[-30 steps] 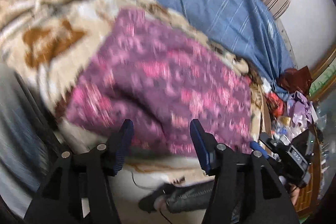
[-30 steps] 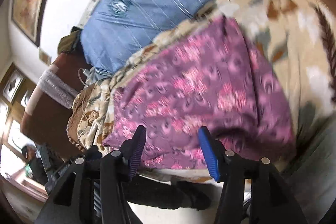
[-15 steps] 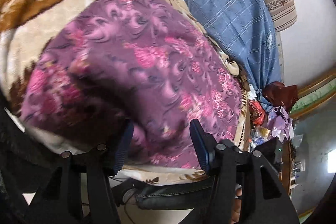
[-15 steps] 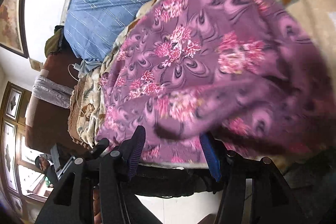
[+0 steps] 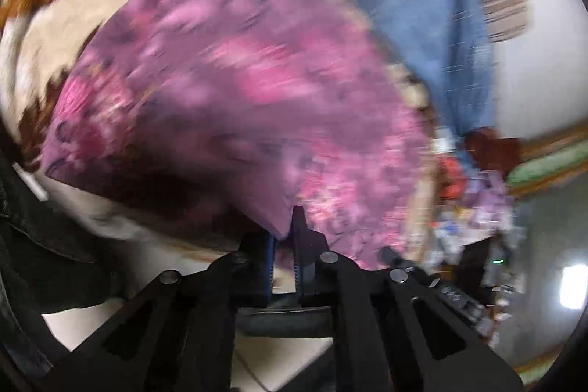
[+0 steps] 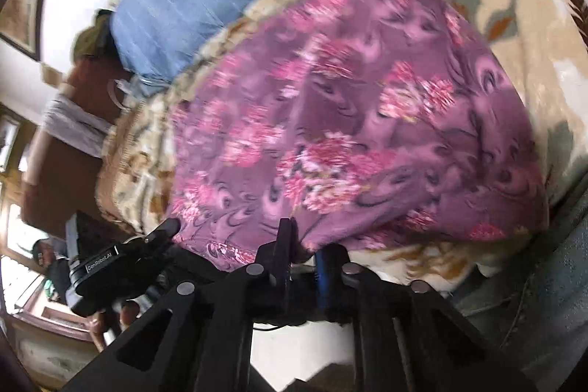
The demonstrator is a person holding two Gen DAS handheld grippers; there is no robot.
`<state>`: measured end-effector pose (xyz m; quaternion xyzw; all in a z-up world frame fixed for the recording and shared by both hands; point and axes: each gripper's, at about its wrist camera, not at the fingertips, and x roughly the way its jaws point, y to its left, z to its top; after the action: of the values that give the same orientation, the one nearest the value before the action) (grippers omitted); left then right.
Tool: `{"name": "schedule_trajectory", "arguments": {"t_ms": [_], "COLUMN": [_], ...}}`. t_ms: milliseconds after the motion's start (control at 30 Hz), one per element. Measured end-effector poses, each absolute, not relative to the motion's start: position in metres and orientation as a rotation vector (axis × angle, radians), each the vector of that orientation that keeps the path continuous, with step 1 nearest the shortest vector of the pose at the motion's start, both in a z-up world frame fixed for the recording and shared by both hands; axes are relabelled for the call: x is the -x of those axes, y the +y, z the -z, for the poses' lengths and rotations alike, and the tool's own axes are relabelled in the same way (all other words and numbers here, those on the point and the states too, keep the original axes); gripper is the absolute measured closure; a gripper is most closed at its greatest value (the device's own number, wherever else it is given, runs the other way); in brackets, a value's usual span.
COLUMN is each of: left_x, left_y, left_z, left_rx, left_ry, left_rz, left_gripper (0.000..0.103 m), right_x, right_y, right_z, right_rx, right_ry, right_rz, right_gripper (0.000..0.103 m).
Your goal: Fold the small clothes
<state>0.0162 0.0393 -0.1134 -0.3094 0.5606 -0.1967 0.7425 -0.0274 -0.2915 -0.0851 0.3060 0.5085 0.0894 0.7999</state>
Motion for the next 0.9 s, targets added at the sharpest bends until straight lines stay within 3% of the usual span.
{"name": "schedule_trajectory", "arguments": {"t_ms": [33, 67, 133, 200, 233, 300, 500, 567, 633, 700, 767, 800, 867, 900], "left_x": [-0.016, -0.013, -0.003, 0.005, 0.008, 0.011, -0.005, -0.016, -0.022, -0.030, -0.036, -0.038, -0.038, -0.038], "left_y": [0.040, 0.041, 0.042, 0.042, 0.044, 0.049, 0.063, 0.064, 0.073, 0.081, 0.092, 0.096, 0.109, 0.117], "left_z": [0.120, 0.120, 0.105, 0.090, 0.083, 0.069, 0.047, 0.046, 0.048, 0.054, 0.060, 0.063, 0.065, 0.067], "left_rx": [0.674, 0.689, 0.651, 0.572, 0.557, 0.548, 0.502, 0.502, 0.504, 0.508, 0.533, 0.540, 0.568, 0.596], "left_ry": [1.249, 1.248, 1.214, 1.191, 1.179, 1.144, 1.004, 0.987, 0.972, 0.973, 0.982, 0.987, 0.975, 0.970], "left_rz": [0.401, 0.408, 0.456, 0.482, 0.484, 0.484, 0.402, 0.389, 0.360, 0.317, 0.291, 0.278, 0.245, 0.235], "left_gripper": [0.085, 0.085, 0.082, 0.071, 0.069, 0.069, 0.064, 0.064, 0.064, 0.064, 0.064, 0.064, 0.064, 0.061], "right_x": [0.021, 0.014, 0.011, 0.024, 0.031, 0.046, 0.024, 0.005, -0.008, -0.013, -0.011, -0.009, -0.007, -0.007], "right_y": [-0.291, -0.290, -0.291, -0.294, -0.296, -0.305, -0.327, -0.324, -0.323, -0.328, -0.339, -0.340, -0.335, -0.330], "right_z": [0.094, 0.107, 0.117, 0.102, 0.092, 0.066, 0.046, 0.059, 0.075, 0.093, 0.098, 0.093, 0.073, 0.061], "right_rx": [-0.620, -0.572, -0.588, -0.608, -0.582, -0.535, -0.550, -0.524, -0.498, -0.400, -0.484, -0.500, -0.505, -0.509], "right_ry": [1.116, 1.156, 1.199, 1.152, 1.125, 1.055, 0.966, 0.997, 1.058, 1.121, 1.142, 1.139, 1.098, 1.065], "right_rz": [-0.155, -0.106, -0.093, -0.119, -0.114, -0.074, -0.021, -0.018, -0.002, 0.129, 0.130, 0.124, 0.087, 0.051], "right_gripper": [0.081, 0.075, 0.073, 0.069, 0.062, 0.059, 0.060, 0.073, 0.096, 0.102, 0.103, 0.094, 0.092, 0.086]}}
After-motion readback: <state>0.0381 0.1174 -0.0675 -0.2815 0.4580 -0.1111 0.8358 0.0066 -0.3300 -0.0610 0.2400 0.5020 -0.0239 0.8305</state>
